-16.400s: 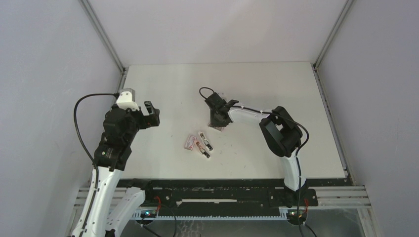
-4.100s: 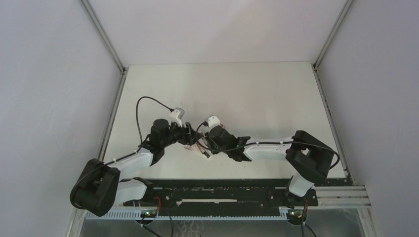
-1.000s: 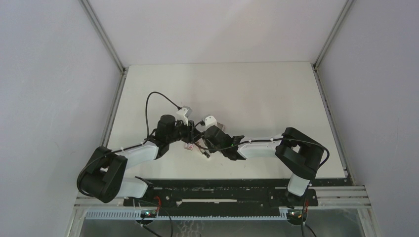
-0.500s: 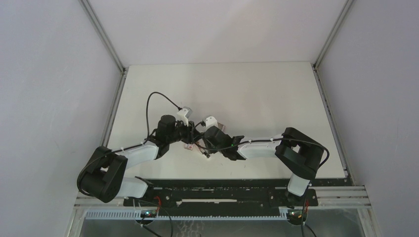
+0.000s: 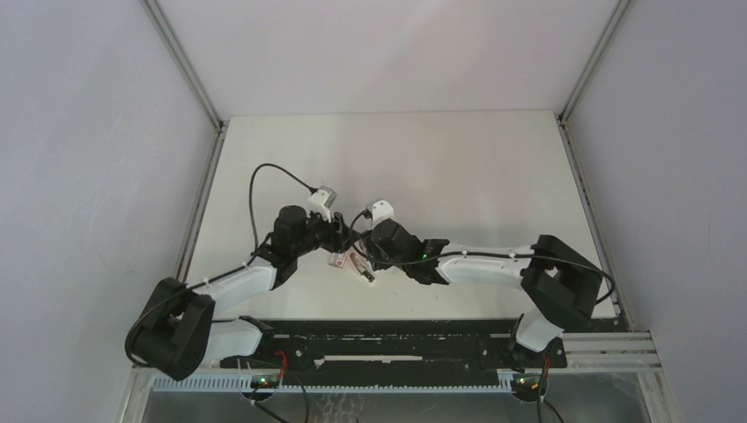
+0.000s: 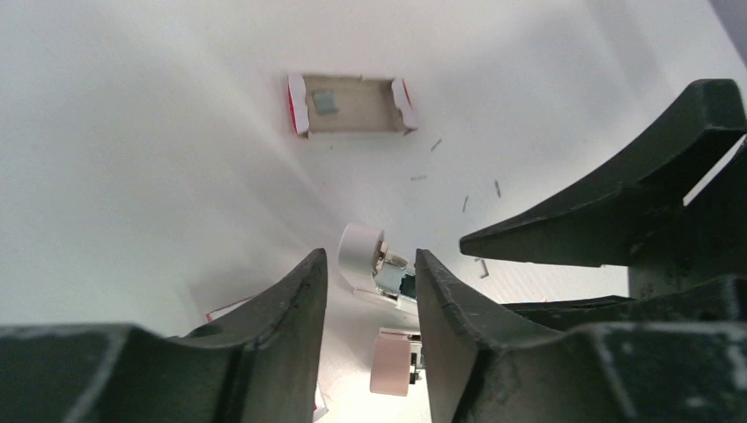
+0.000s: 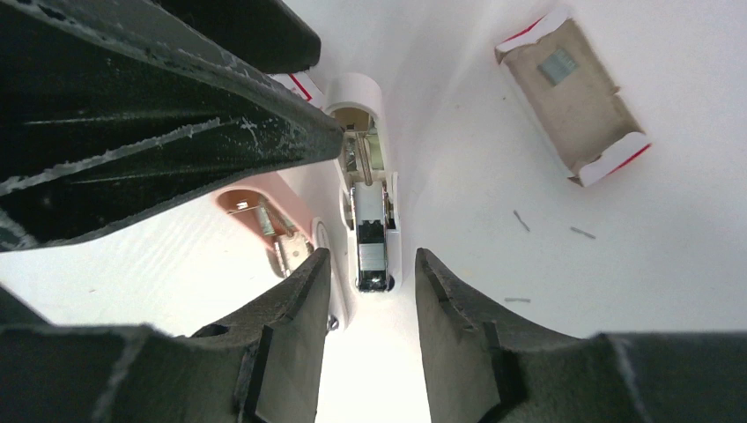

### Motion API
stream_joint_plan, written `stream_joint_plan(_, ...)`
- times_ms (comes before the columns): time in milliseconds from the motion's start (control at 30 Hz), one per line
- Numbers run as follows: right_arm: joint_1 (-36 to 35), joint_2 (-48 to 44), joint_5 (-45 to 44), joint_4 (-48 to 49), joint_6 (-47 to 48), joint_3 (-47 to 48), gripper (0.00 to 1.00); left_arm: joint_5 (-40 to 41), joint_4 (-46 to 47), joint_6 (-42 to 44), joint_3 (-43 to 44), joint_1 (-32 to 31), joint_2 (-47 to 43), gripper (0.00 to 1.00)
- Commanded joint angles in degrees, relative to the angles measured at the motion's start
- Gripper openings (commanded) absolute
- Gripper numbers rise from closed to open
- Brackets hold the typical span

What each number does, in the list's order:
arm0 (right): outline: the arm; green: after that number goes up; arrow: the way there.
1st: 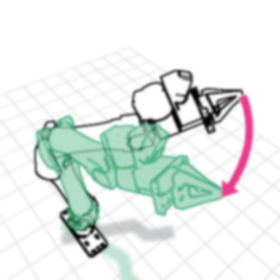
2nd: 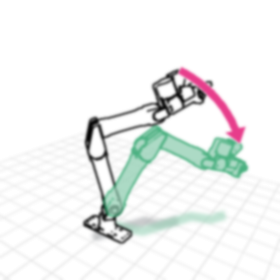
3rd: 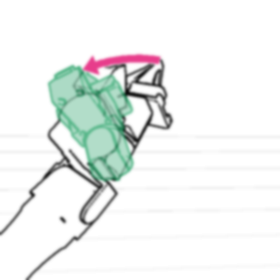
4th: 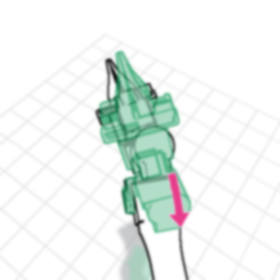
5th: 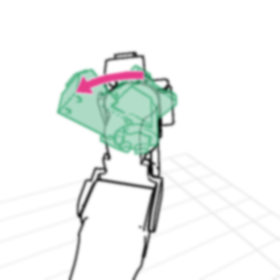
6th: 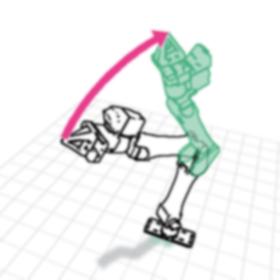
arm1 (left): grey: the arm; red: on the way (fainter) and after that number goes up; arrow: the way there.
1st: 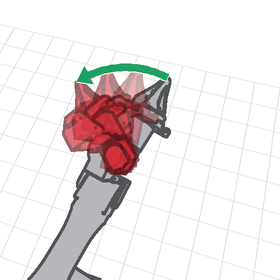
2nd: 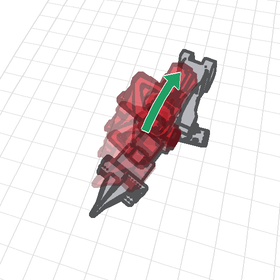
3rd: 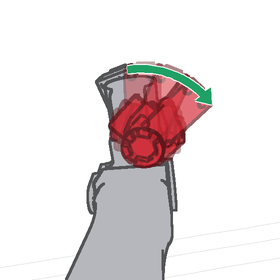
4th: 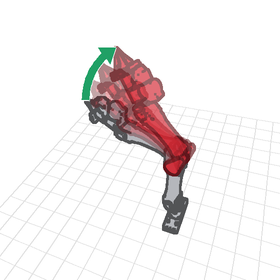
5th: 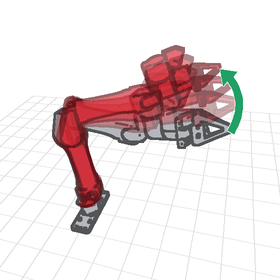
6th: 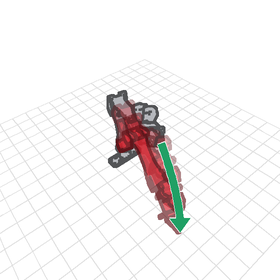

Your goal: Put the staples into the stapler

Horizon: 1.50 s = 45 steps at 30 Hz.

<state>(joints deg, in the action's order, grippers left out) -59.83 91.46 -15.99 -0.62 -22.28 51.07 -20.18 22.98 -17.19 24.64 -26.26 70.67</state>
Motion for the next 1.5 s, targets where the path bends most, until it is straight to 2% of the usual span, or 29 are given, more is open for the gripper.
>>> stream_joint_plan(0,2.6,-7.1,1.9,-3.1,1.1,1.8,0.4,7.4,4.7,1.4,-4.6,-0.2,-9.1,0.59)
stream_joint_plan(200,12.7,-7.4,10.6,-9.6,2.5,4.8,0.41,23.1,3.6,-1.1,-10.8,0.6,-21.4,0.72)
stream_joint_plan(333,16.7,-1.4,12.0,-13.9,4.1,10.3,0.38,32.1,3.0,-1.3,-14.3,1.9,-28.6,0.78)
stream_joint_plan(533,18.3,10.2,11.0,-13.8,4.5,19.1,0.37,37.9,1.5,1.5,-16.2,2.2,-34.0,0.79)
stream_joint_plan(867,18.6,19.2,16.3,-13.5,16.1,26.2,0.36,36.5,1.4,1.8,-15.2,2.2,-31.9,0.79)
stream_joint_plan(1133,19.1,21.2,19.7,-15.6,25.4,27.1,0.34,36.6,1.4,1.9,-15.4,2.2,-32.4,0.79)
stream_joint_plan(1467,18.9,23.7,19.5,-17.7,30.4,29.9,0.32,36.9,1.1,2.1,-15.5,2.2,-32.7,0.79)
